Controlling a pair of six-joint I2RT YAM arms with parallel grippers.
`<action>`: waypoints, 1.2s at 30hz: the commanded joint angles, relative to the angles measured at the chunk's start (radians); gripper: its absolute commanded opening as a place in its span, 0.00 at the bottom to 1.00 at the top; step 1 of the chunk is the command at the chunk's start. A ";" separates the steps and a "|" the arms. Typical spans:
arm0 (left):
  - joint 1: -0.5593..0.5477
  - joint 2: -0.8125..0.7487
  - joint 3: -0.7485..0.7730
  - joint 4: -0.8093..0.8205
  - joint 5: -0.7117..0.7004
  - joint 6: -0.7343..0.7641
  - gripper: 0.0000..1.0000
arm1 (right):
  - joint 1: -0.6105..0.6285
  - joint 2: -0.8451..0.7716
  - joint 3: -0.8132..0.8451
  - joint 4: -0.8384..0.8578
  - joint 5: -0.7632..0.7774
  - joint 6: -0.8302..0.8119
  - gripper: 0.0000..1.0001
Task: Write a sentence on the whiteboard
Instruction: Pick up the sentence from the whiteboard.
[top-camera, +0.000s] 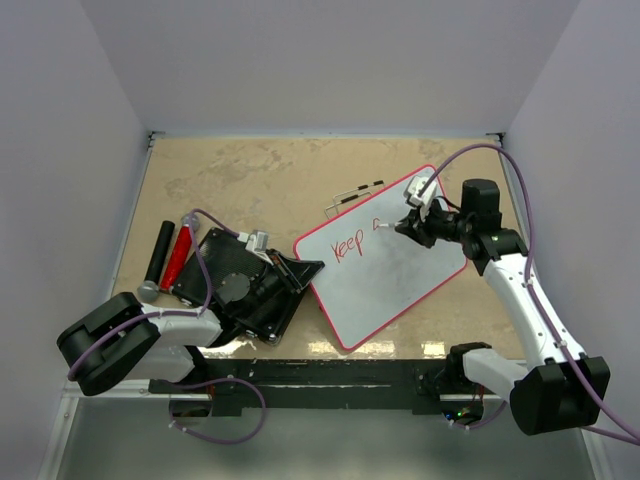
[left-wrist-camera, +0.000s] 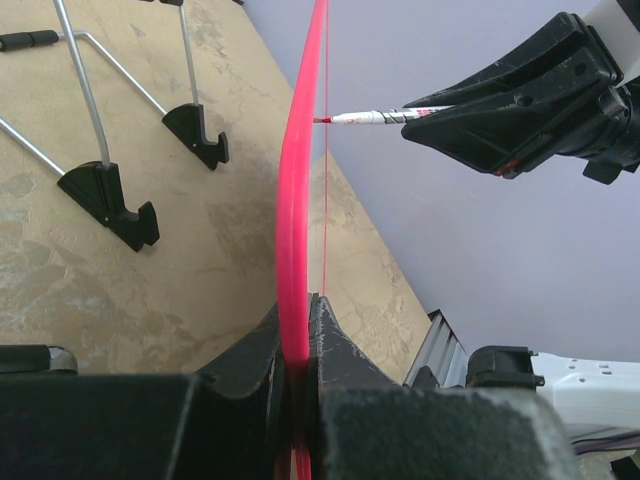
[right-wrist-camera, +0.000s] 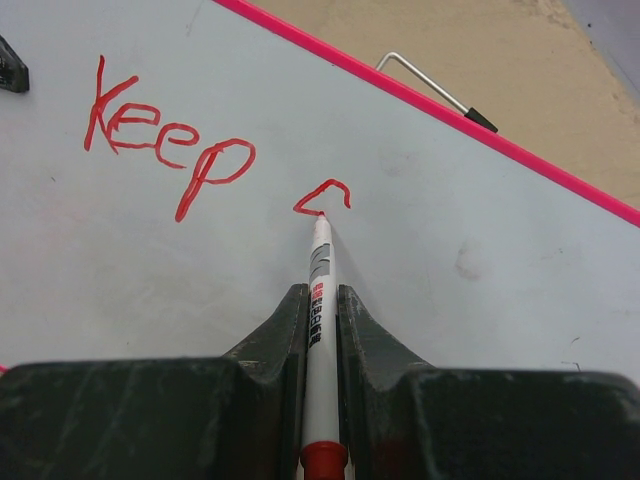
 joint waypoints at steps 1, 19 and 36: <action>-0.009 0.000 0.037 0.046 0.060 0.084 0.00 | 0.002 -0.012 0.020 0.066 0.030 0.035 0.00; -0.008 0.005 0.033 0.050 0.059 0.086 0.00 | 0.002 0.002 0.023 0.011 0.025 0.001 0.00; -0.006 0.016 0.049 0.043 0.059 0.090 0.00 | 0.004 -0.024 0.016 -0.192 0.021 -0.152 0.00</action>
